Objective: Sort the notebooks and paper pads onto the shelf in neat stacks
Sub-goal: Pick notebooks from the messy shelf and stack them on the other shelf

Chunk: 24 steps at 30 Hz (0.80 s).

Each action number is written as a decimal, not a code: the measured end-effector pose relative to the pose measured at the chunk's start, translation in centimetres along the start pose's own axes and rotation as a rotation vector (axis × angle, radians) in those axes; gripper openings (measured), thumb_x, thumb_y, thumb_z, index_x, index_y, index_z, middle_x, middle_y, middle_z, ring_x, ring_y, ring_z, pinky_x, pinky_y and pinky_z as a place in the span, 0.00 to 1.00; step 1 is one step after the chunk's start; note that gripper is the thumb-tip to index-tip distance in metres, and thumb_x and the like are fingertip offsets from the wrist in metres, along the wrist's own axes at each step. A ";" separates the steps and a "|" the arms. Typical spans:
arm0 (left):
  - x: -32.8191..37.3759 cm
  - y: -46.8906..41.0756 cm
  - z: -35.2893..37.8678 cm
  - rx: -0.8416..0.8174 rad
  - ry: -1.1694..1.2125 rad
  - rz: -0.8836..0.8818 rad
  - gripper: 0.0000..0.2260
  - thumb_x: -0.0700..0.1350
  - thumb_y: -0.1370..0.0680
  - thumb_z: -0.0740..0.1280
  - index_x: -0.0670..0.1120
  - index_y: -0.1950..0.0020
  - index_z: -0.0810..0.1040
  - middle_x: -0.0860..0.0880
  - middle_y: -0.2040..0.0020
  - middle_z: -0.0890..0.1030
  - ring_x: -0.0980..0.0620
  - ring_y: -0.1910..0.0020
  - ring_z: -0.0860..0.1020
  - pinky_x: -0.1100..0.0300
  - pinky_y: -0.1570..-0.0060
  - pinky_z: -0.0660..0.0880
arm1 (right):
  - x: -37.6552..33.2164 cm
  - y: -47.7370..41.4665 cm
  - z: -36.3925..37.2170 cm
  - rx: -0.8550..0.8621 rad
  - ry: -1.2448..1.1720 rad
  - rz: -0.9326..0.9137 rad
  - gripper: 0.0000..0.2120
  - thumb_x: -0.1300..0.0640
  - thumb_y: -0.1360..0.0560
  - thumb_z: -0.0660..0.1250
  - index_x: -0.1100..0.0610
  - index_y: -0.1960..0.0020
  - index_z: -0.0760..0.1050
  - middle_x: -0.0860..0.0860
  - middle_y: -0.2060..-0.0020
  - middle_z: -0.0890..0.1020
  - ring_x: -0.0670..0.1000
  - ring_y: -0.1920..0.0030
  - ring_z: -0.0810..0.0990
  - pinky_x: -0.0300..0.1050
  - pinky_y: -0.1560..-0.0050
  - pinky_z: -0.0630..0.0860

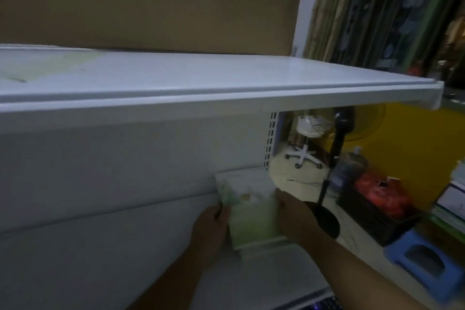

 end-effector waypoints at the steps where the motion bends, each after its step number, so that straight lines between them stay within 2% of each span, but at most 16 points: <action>1: -0.1 -0.3 0.4 0.000 -0.013 0.023 0.16 0.54 0.19 0.58 0.45 0.48 0.80 0.44 0.52 0.81 0.46 0.51 0.79 0.54 0.51 0.73 | 0.4 -0.3 0.1 0.002 -0.003 -0.022 0.18 0.60 0.20 0.53 0.56 0.31 0.66 0.56 0.40 0.77 0.57 0.41 0.76 0.49 0.41 0.73; 3: -0.3 -0.6 0.6 0.032 0.001 0.027 0.19 0.56 0.20 0.57 0.46 0.45 0.81 0.44 0.49 0.82 0.45 0.50 0.79 0.54 0.48 0.74 | 0.9 -0.8 0.4 0.014 0.008 -0.043 0.17 0.59 0.20 0.53 0.56 0.32 0.67 0.57 0.42 0.78 0.57 0.44 0.77 0.50 0.42 0.74; 5: -0.9 -0.7 0.7 0.028 -0.024 0.020 0.20 0.56 0.20 0.56 0.46 0.43 0.81 0.43 0.48 0.82 0.45 0.48 0.80 0.52 0.45 0.74 | 1.3 -1.2 0.9 -0.018 0.031 -0.048 0.19 0.59 0.20 0.52 0.57 0.29 0.63 0.57 0.35 0.73 0.57 0.37 0.73 0.51 0.36 0.70; 7: -0.6 -0.2 0.6 0.006 -0.036 0.030 0.25 0.60 0.23 0.54 0.45 0.44 0.82 0.43 0.48 0.83 0.45 0.48 0.80 0.52 0.45 0.75 | 1.6 -1.3 1.2 -0.055 0.093 -0.050 0.23 0.58 0.18 0.49 0.56 0.24 0.54 0.55 0.27 0.64 0.55 0.29 0.64 0.49 0.29 0.60; 9: 0.0 0.0 0.3 -0.017 -0.050 0.031 0.27 0.61 0.24 0.54 0.44 0.42 0.81 0.43 0.45 0.82 0.46 0.46 0.80 0.52 0.43 0.75 | 1.5 -1.0 1.3 -0.046 0.161 -0.072 0.24 0.56 0.19 0.45 0.54 0.23 0.52 0.55 0.27 0.62 0.56 0.29 0.63 0.49 0.30 0.62; 11: 0.9 0.5 -0.3 -0.037 -0.105 0.001 0.30 0.63 0.26 0.54 0.45 0.35 0.76 0.44 0.39 0.79 0.47 0.41 0.78 0.53 0.40 0.73 | 1.1 -0.3 0.9 0.035 0.290 -0.113 0.25 0.53 0.21 0.43 0.50 0.25 0.57 0.56 0.27 0.61 0.58 0.31 0.64 0.52 0.34 0.65; 12: 1.4 0.9 -0.9 -0.041 -0.170 -0.021 0.33 0.65 0.27 0.54 0.45 0.31 0.71 0.43 0.35 0.77 0.46 0.38 0.76 0.53 0.38 0.72 | 0.9 0.0 0.6 0.072 0.395 -0.145 0.23 0.52 0.21 0.46 0.47 0.27 0.60 0.55 0.27 0.60 0.59 0.31 0.64 0.52 0.36 0.66; 14: 1.4 2.2 -2.9 -0.054 -0.411 -0.005 0.33 0.64 0.23 0.54 0.46 0.24 0.61 0.42 0.28 0.68 0.45 0.31 0.69 0.54 0.32 0.65 | -0.2 0.5 -0.1 0.085 0.563 -0.242 0.18 0.53 0.22 0.54 0.47 0.33 0.66 0.53 0.31 0.65 0.57 0.34 0.67 0.52 0.40 0.69; 15: 0.9 3.1 -4.5 -0.070 -0.577 0.030 0.31 0.62 0.21 0.52 0.48 0.22 0.55 0.43 0.25 0.62 0.45 0.27 0.63 0.54 0.29 0.60 | -0.9 0.8 -0.5 0.084 0.611 -0.247 0.16 0.53 0.23 0.54 0.48 0.36 0.70 0.52 0.35 0.70 0.56 0.37 0.69 0.51 0.41 0.69; 16: 0.4 4.2 -6.7 -0.087 -0.724 0.057 0.29 0.61 0.19 0.51 0.49 0.22 0.52 0.44 0.23 0.57 0.46 0.25 0.59 0.54 0.28 0.56 | -2.0 0.9 -1.0 0.112 0.623 -0.267 0.17 0.53 0.24 0.52 0.49 0.39 0.73 0.51 0.39 0.73 0.55 0.38 0.70 0.50 0.41 0.70; 18: -1.2 6.6 -12.1 -0.090 -0.915 0.046 0.28 0.59 0.18 0.49 0.50 0.22 0.50 0.47 0.21 0.51 0.48 0.23 0.51 0.54 0.26 0.48 | -5.7 1.4 -1.7 0.204 0.569 -0.399 0.27 0.51 0.28 0.44 0.55 0.41 0.77 0.54 0.43 0.78 0.57 0.39 0.73 0.50 0.39 0.71; 19: -2.0 7.9 -15.3 -0.066 -0.971 0.008 0.28 0.60 0.18 0.48 0.50 0.21 0.49 0.48 0.21 0.48 0.49 0.23 0.48 0.53 0.26 0.45 | -8.1 2.5 -1.5 0.230 0.531 -0.480 0.29 0.50 0.27 0.44 0.57 0.38 0.76 0.57 0.39 0.77 0.58 0.36 0.72 0.51 0.35 0.70; 20: -2.7 9.4 -18.7 -0.031 -1.007 -0.044 0.28 0.60 0.19 0.47 0.51 0.21 0.48 0.48 0.21 0.46 0.50 0.22 0.46 0.52 0.26 0.43 | -10.8 4.1 -0.7 0.206 0.523 -0.553 0.27 0.50 0.24 0.46 0.57 0.31 0.70 0.58 0.32 0.71 0.57 0.31 0.67 0.49 0.31 0.65; 22: -3.6 13.0 -25.5 0.035 -1.064 -0.161 0.28 0.61 0.19 0.46 0.51 0.21 0.46 0.49 0.21 0.44 0.51 0.23 0.43 0.50 0.25 0.41 | -16.2 8.2 2.0 0.049 0.472 -0.709 0.27 0.46 0.22 0.48 0.52 0.24 0.56 0.53 0.24 0.56 0.53 0.24 0.54 0.43 0.27 0.54; 24: -3.9 17.7 -31.8 0.114 -1.093 -0.214 0.28 0.61 0.19 0.46 0.51 0.21 0.47 0.50 0.21 0.45 0.51 0.22 0.43 0.49 0.25 0.42 | -21.7 13.3 5.7 -0.122 0.424 -0.816 0.28 0.46 0.20 0.52 0.50 0.23 0.50 0.52 0.23 0.47 0.53 0.23 0.47 0.45 0.26 0.50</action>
Point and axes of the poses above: each hand's wrist, its own y-axis away from the middle knuckle, its own z-axis out of the palm, x = y × z, the point moved 1 cm from there along -y, towards the middle knuckle
